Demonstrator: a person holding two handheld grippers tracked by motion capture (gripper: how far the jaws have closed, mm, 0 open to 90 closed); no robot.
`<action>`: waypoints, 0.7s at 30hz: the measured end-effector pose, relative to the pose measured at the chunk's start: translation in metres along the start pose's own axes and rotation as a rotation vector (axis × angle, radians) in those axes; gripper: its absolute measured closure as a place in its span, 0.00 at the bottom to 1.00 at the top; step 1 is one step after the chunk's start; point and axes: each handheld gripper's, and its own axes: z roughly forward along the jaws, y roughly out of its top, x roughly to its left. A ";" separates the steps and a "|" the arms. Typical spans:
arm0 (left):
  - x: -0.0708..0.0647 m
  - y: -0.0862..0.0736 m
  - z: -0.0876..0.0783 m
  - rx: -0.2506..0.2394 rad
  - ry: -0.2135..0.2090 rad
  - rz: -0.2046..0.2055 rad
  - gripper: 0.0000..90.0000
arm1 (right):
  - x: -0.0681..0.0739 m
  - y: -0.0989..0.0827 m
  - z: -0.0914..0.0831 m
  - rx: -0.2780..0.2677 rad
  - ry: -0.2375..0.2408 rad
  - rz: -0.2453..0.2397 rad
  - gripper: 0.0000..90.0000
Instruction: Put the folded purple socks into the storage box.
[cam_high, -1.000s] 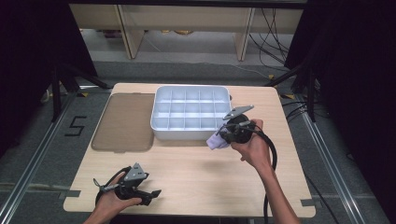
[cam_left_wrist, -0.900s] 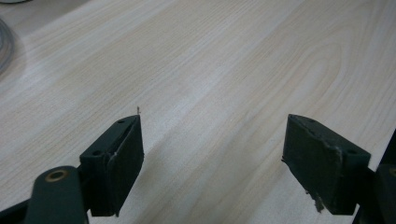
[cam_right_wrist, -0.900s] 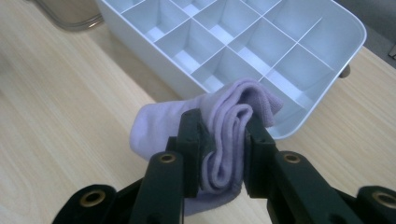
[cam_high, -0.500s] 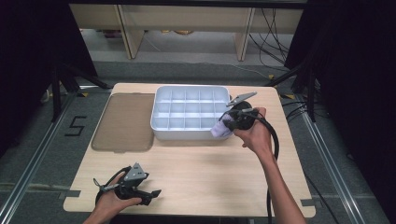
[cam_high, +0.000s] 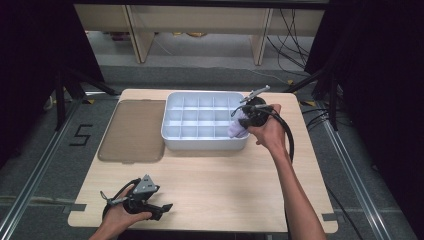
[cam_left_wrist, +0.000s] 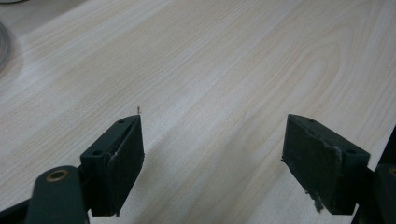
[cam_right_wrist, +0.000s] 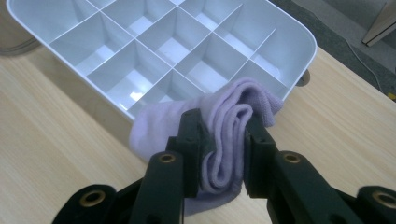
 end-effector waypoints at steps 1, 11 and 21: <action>0.000 0.000 0.000 -0.001 0.000 0.000 0.22 | -0.002 0.001 0.001 0.003 -0.003 0.001 0.81; 0.000 0.000 0.000 0.000 -0.013 0.004 0.22 | -0.011 0.002 0.013 0.017 -0.019 0.027 0.81; 0.000 0.000 0.000 -0.003 -0.006 -0.008 0.22 | -0.013 0.005 0.033 0.076 -0.025 0.045 0.81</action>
